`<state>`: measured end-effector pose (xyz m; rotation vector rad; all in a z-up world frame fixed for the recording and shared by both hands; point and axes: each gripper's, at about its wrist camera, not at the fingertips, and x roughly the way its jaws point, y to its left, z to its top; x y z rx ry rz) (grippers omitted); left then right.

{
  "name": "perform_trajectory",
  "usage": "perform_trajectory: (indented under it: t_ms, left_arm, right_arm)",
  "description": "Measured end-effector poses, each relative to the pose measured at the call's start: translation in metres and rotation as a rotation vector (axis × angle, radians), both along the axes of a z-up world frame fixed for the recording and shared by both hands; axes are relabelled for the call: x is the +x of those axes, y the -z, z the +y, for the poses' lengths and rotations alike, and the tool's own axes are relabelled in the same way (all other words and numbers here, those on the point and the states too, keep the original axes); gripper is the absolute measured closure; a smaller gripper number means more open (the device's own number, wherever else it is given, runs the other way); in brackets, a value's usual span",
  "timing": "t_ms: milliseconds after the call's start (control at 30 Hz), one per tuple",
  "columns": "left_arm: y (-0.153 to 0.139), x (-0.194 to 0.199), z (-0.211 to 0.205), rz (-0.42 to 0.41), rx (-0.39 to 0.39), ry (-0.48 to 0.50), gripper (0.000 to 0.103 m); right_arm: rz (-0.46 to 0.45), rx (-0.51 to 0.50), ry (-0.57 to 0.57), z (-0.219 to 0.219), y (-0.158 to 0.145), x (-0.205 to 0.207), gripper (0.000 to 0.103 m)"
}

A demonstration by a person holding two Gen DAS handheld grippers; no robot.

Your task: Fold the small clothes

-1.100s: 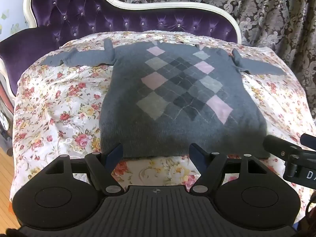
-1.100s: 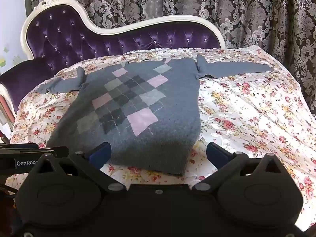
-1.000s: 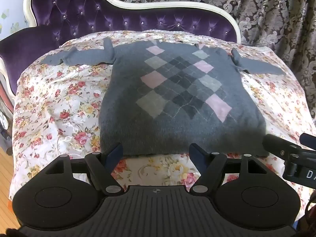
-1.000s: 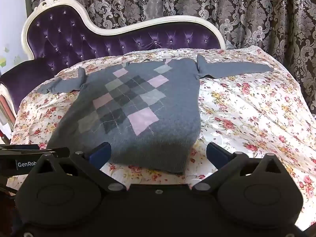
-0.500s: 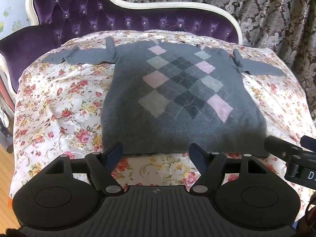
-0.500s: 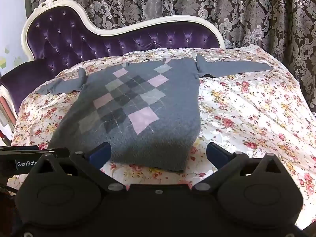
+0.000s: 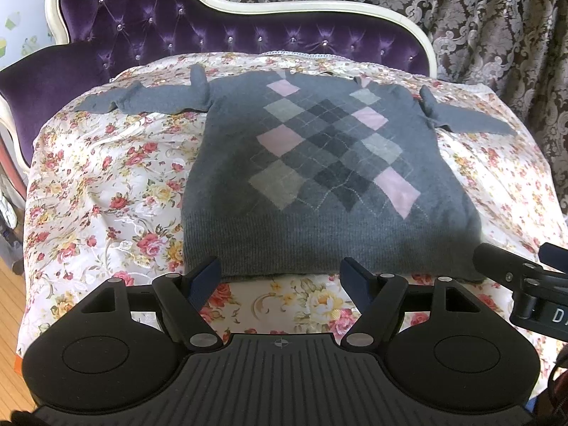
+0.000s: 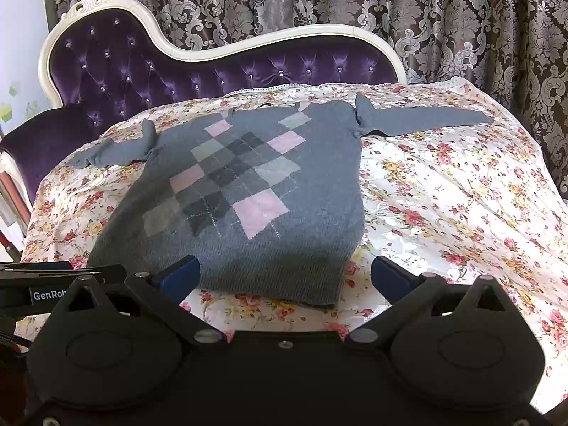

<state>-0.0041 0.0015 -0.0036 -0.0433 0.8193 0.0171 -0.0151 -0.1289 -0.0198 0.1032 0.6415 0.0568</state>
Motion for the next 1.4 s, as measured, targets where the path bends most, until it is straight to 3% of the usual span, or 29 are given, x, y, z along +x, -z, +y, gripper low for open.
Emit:
perform_trajectory:
  t_ms: [933, 1400]
  left_arm:
    - [0.003, 0.007, 0.002, 0.016, -0.004, 0.000, 0.030]
    - [0.007, 0.020, 0.005, 0.053, -0.004, -0.009, 0.030]
  right_arm:
    - [0.008, 0.001, -0.003, 0.003, 0.002, 0.003, 0.001]
    - [0.061, 0.029, -0.014, -0.001, 0.009, 0.017, 0.001]
